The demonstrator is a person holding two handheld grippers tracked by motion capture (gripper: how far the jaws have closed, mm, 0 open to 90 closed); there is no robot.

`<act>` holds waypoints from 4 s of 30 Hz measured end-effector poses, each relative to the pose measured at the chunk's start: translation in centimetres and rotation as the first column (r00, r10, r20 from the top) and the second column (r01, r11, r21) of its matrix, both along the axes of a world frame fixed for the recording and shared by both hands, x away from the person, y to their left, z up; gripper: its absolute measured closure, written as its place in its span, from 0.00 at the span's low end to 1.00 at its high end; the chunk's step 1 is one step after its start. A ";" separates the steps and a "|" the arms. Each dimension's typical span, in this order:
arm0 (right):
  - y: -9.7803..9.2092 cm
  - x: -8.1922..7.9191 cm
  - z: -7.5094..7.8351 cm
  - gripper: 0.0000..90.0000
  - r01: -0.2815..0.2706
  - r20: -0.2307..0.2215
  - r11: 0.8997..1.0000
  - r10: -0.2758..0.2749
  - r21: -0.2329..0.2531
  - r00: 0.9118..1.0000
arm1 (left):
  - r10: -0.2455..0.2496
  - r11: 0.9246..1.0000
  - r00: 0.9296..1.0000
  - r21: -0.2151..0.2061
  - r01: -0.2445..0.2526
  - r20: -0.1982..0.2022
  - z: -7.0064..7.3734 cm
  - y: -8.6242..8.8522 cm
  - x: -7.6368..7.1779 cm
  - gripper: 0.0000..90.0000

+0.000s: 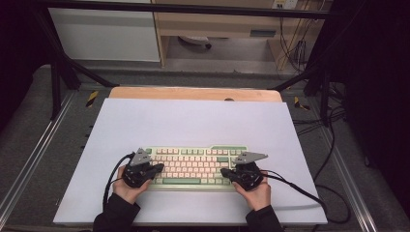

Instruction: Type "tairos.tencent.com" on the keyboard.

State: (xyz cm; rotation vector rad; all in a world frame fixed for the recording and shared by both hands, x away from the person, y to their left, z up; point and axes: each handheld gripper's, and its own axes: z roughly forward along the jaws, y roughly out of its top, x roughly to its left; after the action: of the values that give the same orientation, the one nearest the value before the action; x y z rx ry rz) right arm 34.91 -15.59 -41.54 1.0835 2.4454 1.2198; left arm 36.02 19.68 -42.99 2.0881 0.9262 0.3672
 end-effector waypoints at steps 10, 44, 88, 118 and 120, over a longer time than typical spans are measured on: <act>-0.1 -0.1 0.0 1.00 -0.001 0.002 1.000 0.001 -0.001 1.000 | -0.001 1.000 1.000 0.002 0.001 -0.003 -0.3 0.1 0.0 1.00; 2.0 0.3 0.5 1.00 -0.046 0.003 0.999 0.046 0.023 0.999 | -0.006 0.999 1.000 -0.043 0.006 0.007 0.9 1.9 -1.3 1.00; 3.9 0.9 -0.5 1.00 -0.075 0.014 0.997 0.075 -0.014 0.997 | -0.014 0.999 1.000 -0.044 0.014 0.010 1.0 1.8 -1.4 1.00; 0.1 0.5 -0.2 1.00 -0.017 0.002 0.999 0.017 0.027 1.000 | -0.016 0.999 1.000 -0.048 0.017 0.018 1.9 0.4 -1.2 1.00; -0.1 0.4 -0.2 1.00 -0.016 0.001 1.000 0.016 0.027 1.000 | -0.017 0.999 1.000 -0.050 0.018 0.018 2.0 0.2 -1.2 1.00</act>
State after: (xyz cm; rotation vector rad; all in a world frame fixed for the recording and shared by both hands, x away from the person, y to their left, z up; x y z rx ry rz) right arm 35.33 -15.66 -41.75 1.0716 2.4487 1.2608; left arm 34.85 19.89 -40.97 2.0435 0.8974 0.3490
